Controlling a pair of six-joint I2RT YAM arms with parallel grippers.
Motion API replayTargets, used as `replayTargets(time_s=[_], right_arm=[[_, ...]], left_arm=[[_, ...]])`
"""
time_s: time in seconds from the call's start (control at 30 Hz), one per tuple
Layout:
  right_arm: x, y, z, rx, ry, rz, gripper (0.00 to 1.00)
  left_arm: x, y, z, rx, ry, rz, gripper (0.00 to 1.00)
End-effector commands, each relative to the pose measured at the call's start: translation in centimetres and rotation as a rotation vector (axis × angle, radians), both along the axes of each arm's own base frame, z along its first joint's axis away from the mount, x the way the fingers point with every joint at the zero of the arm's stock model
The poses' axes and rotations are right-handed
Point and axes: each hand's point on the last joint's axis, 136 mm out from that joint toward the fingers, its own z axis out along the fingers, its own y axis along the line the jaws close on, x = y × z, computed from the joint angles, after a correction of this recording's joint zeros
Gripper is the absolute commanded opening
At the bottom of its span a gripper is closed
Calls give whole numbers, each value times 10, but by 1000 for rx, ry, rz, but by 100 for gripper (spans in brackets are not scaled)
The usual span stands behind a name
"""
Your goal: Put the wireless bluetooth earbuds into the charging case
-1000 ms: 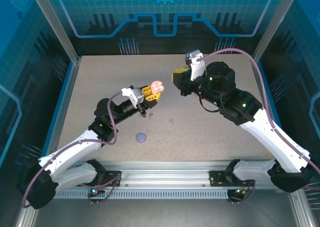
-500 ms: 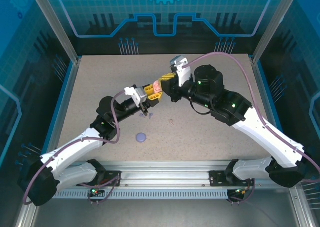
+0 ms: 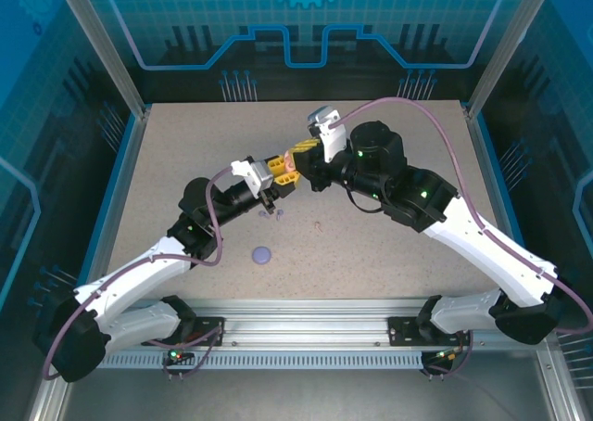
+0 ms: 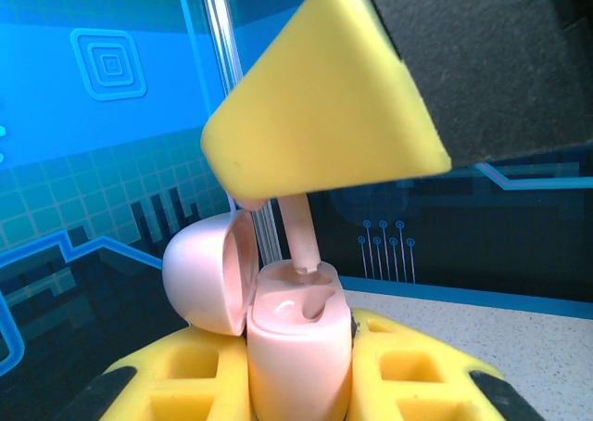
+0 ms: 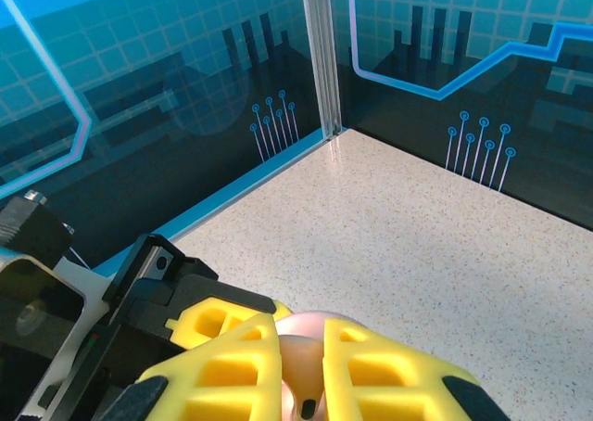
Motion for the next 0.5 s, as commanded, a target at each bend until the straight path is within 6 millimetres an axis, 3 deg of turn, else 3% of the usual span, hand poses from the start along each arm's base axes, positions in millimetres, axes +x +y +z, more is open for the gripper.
replayTargets(time_s=[0.0,0.47], right_arm=[[-6,2,-2,1,-3,13,14],[-9,-5,-12,-40,-5,7,12]], left_arm=[[-2,-1,22,-20,-62,4,0],[1,-1,24,-19,-59,13,0]])
